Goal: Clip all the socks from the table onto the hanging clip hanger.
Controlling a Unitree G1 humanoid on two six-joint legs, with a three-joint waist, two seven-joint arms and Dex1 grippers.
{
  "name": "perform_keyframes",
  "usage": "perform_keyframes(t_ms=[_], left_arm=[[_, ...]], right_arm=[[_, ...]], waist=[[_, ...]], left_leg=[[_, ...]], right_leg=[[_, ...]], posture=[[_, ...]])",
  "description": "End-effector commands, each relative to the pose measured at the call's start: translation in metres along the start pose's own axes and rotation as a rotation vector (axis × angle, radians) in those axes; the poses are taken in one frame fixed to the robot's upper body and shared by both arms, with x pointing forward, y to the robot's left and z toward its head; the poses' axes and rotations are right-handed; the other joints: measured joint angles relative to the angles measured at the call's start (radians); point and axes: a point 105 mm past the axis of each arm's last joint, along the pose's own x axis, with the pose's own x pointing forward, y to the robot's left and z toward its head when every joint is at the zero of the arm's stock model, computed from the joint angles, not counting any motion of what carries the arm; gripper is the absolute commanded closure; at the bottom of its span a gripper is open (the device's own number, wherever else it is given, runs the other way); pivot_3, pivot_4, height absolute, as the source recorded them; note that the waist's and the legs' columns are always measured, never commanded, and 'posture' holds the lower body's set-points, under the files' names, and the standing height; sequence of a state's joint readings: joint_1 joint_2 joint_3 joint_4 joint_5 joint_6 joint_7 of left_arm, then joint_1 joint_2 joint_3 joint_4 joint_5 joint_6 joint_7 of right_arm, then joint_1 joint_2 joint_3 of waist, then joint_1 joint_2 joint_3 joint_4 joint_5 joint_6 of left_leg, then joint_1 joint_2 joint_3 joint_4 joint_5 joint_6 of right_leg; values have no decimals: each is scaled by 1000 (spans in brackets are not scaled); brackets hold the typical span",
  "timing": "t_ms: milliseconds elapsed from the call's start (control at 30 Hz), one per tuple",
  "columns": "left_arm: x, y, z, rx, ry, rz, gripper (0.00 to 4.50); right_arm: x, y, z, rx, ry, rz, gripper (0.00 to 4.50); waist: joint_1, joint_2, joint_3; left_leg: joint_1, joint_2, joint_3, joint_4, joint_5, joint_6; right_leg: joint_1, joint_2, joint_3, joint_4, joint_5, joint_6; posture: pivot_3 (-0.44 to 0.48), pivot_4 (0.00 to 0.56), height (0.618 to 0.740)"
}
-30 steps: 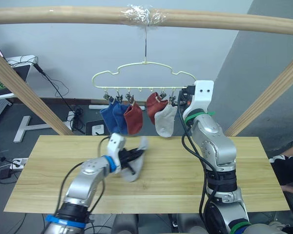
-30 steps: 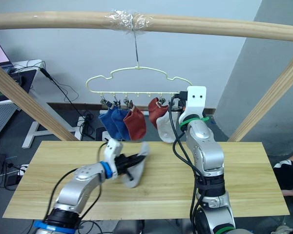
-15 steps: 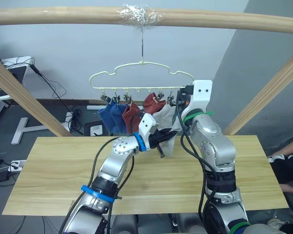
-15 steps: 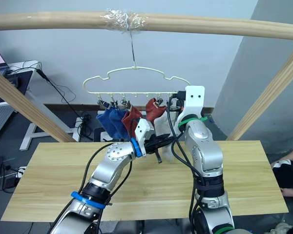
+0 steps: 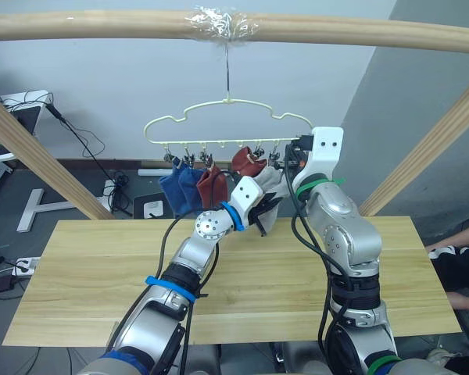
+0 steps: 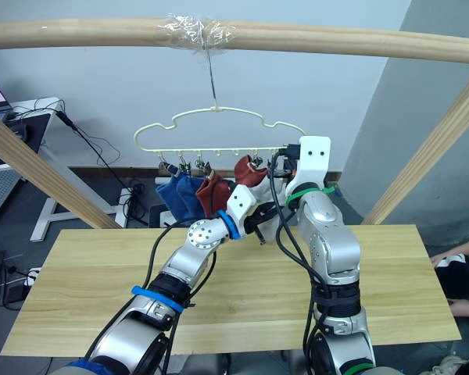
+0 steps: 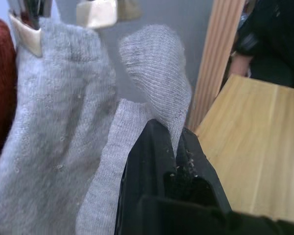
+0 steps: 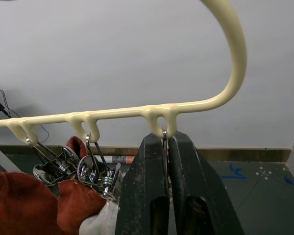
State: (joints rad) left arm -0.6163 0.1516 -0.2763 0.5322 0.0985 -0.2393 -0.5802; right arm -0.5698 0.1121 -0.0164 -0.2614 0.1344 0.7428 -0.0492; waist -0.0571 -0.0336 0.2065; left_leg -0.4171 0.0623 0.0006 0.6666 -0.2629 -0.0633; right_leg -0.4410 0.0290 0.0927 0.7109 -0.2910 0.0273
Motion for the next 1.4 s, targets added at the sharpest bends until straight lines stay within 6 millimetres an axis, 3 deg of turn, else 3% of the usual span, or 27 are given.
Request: perform_keyframes(t_ms=[33, 500, 600, 867, 933, 1100, 1267, 1400], left_arm=[[5, 9, 14, 29, -51, 23, 4471], [8, 14, 29, 34, -107, 40, 4471], [6, 21, 31, -21, -130, 87, 4500], [-8, 9, 21, -109, -102, 17, 2244], [-23, 1, 20, -127, -109, -34, 1705], [-73, -10, 15, -162, -64, -142, 153], [-128, 5, 2, -220, 78, -102, 18], [-172, 28, 2, -254, 195, -2, 18]], right_arm=[[-5, 1, 13, 5, -48, 2, 4500], [-7, 1, 8, 21, -26, -1, 4500], [-8, 1, 13, 47, -55, 2, 3669], [-13, -2, 16, 24, -69, 19, 718], [-18, -4, 15, 1, -59, 47, 65], [-40, -12, 5, -191, 17, 216, 0], [-70, -17, -3, -412, 112, 423, 0], [-97, -12, 5, -573, 99, 632, 0]], waist=[[0, 0, 0], [0, 0, 0], [0, 0, 0], [-1, 0, 0], [-4, 0, 0], [-6, 1, 0], [-7, 1, 1], [-7, 1, 1]], left_leg=[[0, 0, 0, 0, 0, 0], [0, 0, 0, 0, 0, 0], [0, 0, 0, 0, 0, 0], [0, 0, 0, 0, 0, 0], [0, 0, 0, 0, 0, 0], [0, 1, -1, -1, 0, 0], [2, 1, -1, 0, 0, 0], [2, 1, -1, 0, 0, 0]], right_leg=[[0, 0, 0, 0, 0, 0], [0, 0, 0, 0, 0, 0], [0, 0, 0, 0, 0, 0], [0, 0, 0, 0, 0, 0], [0, 0, 0, 0, 0, 0], [0, 0, 0, 0, 0, 0], [0, 0, 0, 1, -1, 1], [1, 0, 0, 1, -3, 5]], posture=[[-70, 204, 700], [-68, 209, 700], [-68, 209, 700], [-61, 208, 700], [-57, 206, 700], [-46, 203, 700], [-35, 199, 700], [-21, 196, 700]])
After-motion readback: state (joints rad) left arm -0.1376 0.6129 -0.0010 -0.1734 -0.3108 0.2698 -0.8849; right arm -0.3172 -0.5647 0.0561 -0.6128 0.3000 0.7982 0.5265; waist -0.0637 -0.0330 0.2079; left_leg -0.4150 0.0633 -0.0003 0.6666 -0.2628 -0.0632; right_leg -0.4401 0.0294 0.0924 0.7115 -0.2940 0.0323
